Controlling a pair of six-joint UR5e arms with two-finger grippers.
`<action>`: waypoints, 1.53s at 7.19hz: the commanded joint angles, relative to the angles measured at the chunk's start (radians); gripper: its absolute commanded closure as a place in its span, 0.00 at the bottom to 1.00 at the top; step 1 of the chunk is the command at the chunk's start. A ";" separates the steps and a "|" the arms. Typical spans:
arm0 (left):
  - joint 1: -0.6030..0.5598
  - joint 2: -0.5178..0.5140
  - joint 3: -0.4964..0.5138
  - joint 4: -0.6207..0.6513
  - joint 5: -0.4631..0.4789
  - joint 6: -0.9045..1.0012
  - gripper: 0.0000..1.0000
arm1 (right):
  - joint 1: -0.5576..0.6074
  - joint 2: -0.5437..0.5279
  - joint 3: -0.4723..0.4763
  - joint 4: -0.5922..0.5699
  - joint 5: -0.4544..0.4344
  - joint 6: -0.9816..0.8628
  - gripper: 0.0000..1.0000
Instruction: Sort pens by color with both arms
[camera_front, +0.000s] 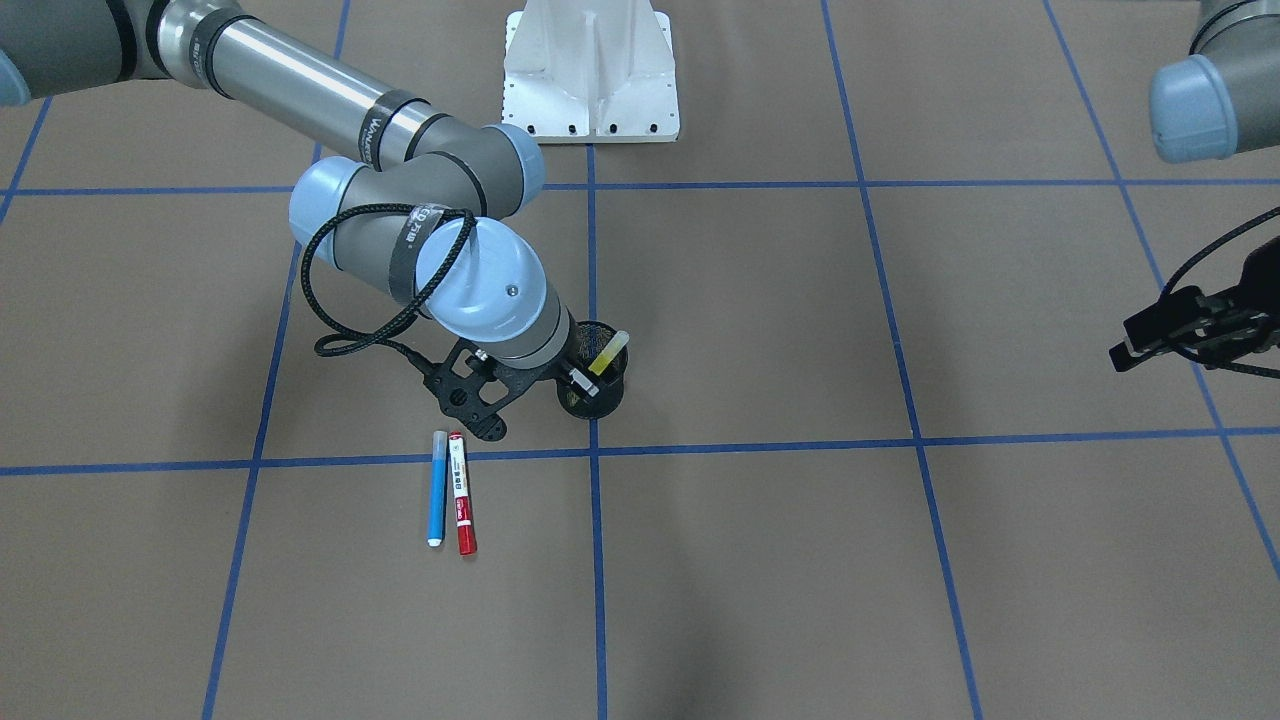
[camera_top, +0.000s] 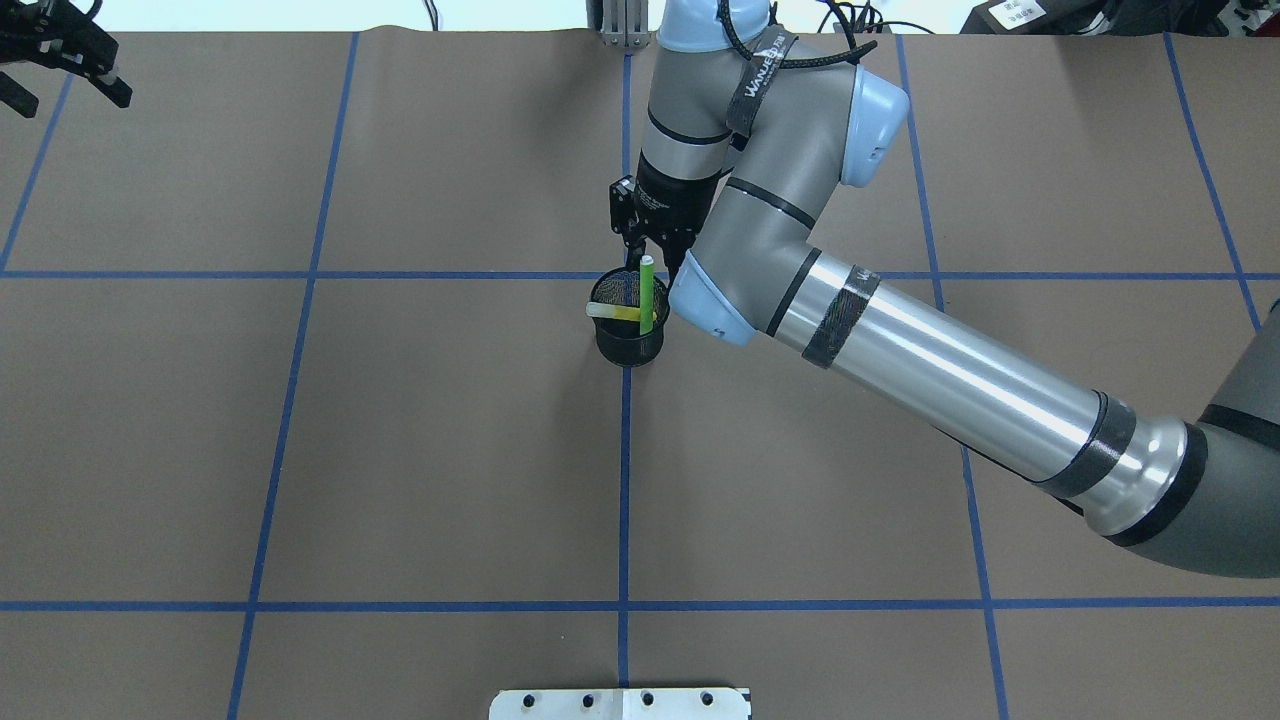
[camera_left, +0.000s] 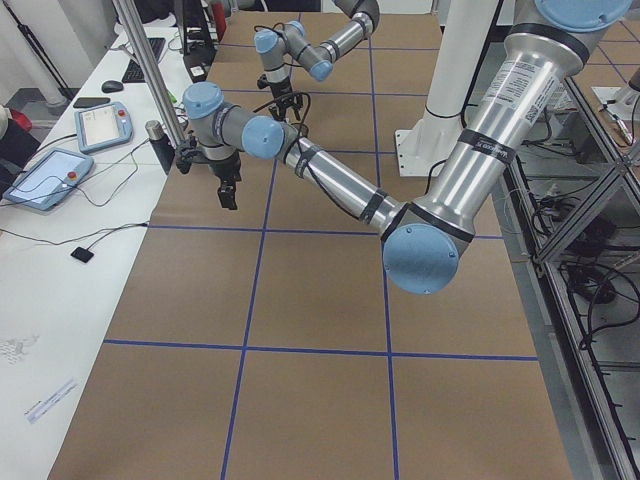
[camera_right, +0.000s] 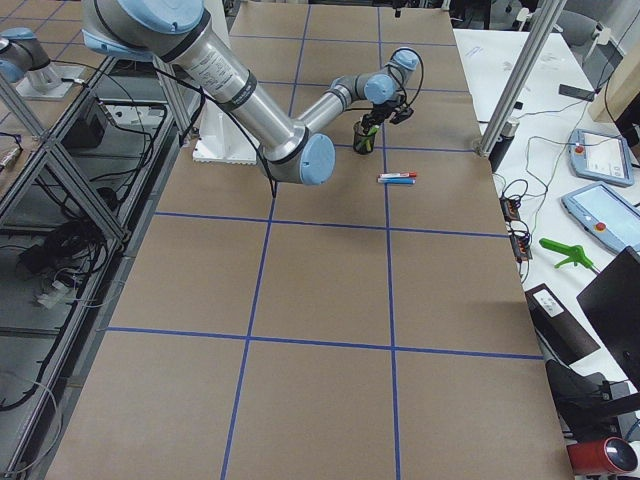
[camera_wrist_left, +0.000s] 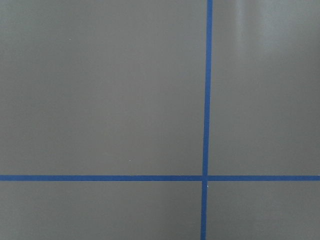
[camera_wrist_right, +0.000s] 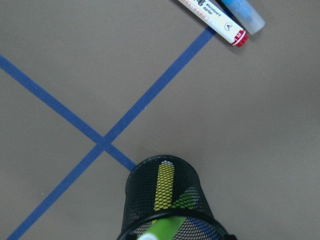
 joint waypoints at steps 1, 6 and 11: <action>0.004 -0.005 -0.001 0.000 -0.002 -0.009 0.01 | 0.000 -0.003 0.024 -0.048 -0.009 -0.002 0.40; 0.021 -0.014 -0.018 -0.006 -0.002 -0.066 0.01 | -0.001 -0.026 0.055 -0.060 -0.006 -0.002 0.56; 0.297 -0.014 -0.002 -0.574 0.006 -0.773 0.01 | 0.000 -0.025 0.070 -0.062 0.001 -0.002 0.81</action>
